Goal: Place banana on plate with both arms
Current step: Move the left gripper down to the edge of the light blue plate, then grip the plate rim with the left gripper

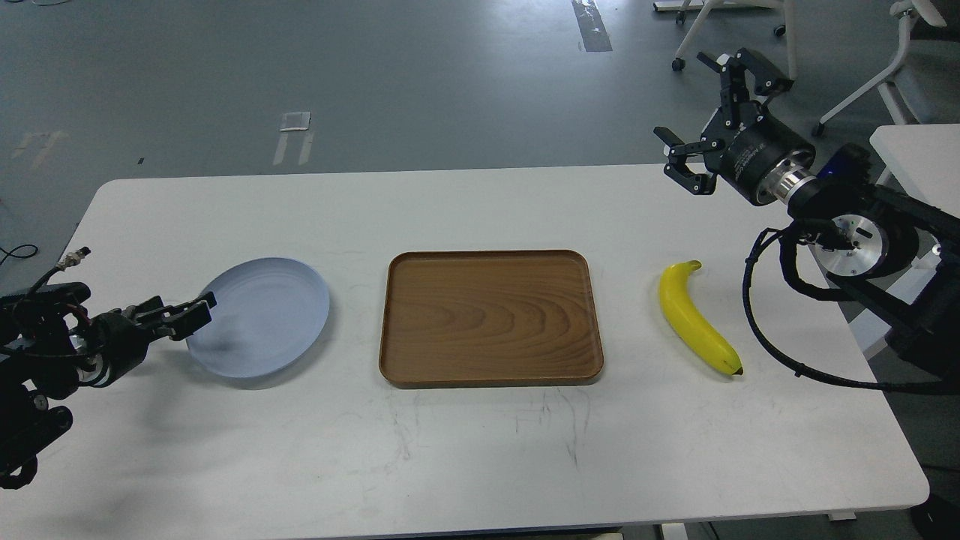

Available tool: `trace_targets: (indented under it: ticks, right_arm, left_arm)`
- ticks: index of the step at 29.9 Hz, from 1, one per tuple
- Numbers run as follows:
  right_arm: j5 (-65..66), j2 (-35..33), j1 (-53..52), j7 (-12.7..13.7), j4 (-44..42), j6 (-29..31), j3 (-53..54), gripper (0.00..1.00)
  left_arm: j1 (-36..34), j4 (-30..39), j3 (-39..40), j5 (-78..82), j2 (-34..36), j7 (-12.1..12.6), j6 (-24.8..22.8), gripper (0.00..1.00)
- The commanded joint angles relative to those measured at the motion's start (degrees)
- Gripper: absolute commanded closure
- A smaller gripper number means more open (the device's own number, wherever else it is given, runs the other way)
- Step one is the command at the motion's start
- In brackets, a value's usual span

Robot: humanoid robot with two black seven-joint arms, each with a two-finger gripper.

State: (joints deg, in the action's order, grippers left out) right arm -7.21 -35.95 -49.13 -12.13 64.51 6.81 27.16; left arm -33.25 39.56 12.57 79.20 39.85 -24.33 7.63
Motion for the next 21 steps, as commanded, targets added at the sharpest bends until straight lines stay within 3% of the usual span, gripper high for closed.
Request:
trace_targets:
  ticks: [1, 12, 18, 20, 21]
  right_arm:
    - [0.1, -0.1, 0.0, 0.0, -0.1, 0.0, -0.1, 0.00]
    - [0.0, -0.9, 0.0, 0.0, -0.1, 0.0, -0.1, 0.00]
    - [0.0, -1.2, -0.1, 0.0, -0.2, 0.0, -0.1, 0.00]
    - [0.1, -1.2, -0.1, 0.0, -0.2, 0.0, -0.1, 0.00]
    - [0.1, -1.2, -0.1, 0.0, -0.2, -0.1, -0.1, 0.00]
  left_arm:
    - [0.7, 0.1, 0.0, -1.2, -0.7, -0.5, 0.0, 0.06]
    - [1.5, 0.1, -0.1, -1.5, -1.7, -0.9, -0.1, 0.22]
    - [1.6, -0.1, -0.1, -1.7, -1.7, -0.8, -0.2, 0.24]
    - [1.6, 0.0, -0.1, -1.6, -1.7, -0.8, -0.2, 0.46]
    - [1.7, -0.1, -0.1, -1.6, -1.7, -0.8, -0.4, 0.61]
